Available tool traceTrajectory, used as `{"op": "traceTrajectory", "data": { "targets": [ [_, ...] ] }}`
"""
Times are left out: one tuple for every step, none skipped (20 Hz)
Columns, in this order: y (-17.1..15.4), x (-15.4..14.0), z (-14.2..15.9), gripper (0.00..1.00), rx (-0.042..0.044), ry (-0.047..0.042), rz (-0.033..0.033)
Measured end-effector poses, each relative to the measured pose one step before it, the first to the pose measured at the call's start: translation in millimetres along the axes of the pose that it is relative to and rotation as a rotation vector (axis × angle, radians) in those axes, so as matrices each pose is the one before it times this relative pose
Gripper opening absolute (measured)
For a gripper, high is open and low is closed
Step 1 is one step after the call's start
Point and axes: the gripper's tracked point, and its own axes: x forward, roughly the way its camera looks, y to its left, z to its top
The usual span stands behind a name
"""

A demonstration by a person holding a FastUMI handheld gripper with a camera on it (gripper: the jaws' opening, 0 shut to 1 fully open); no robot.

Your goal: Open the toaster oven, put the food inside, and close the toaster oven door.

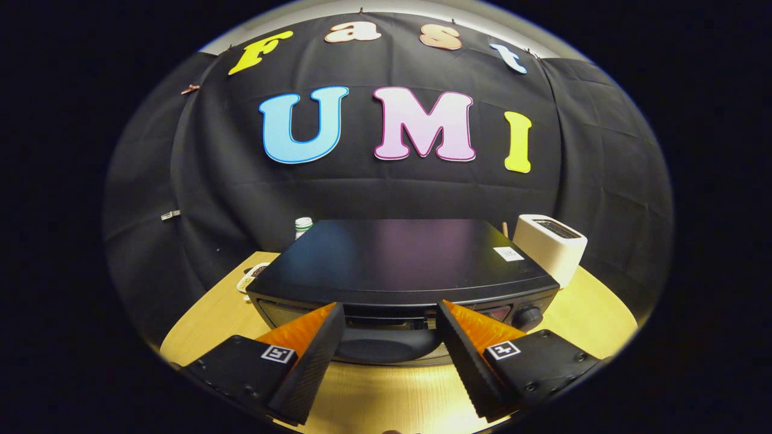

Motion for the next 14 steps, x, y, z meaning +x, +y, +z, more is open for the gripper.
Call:
{"op": "traceTrajectory", "data": {
  "targets": [
    [1.25,-2.94,-2.51,0.99,-0.00102,0.01070,0.00689],
    [-0.44,-4.70,-4.29,0.99,0.00022,0.01771,0.00251],
    [-0.94,-3.49,-3.15,1.00,0.00491,0.00590,-0.00077],
    [0.15,-7.04,-4.63,0.99,-0.00129,0.00742,-0.00118],
    [-0.21,-5.03,-4.51,0.99,-0.00411,0.00500,-0.00230],
    [-0.22,-6.13,-4.23,0.99,-0.00028,0.00763,-0.00154],
    [-0.09,-4.38,-4.96,0.99,0.00281,0.00858,0.00074],
    [0.47,-3.96,-4.11,0.99,0.00276,0.00643,0.00286],
    [0.50,-3.11,-5.67,0.99,0.00112,0.00733,0.00385],
    [0.49,-4.22,-2.71,0.99,-0.00385,0.00242,0.00548],
    [0.51,-4.78,-4.14,0.99,-0.00730,0.00176,0.00601],
    [-0.21,-2.06,-4.63,0.99,-0.00549,0.00069,0.00664],
    [-1.18,-3.67,-6.33,0.98,-0.00249,0.00649,0.00430],
    [-0.29,-3.18,-5.34,0.99,0.00053,0.01197,0.00376]
  ]
}}
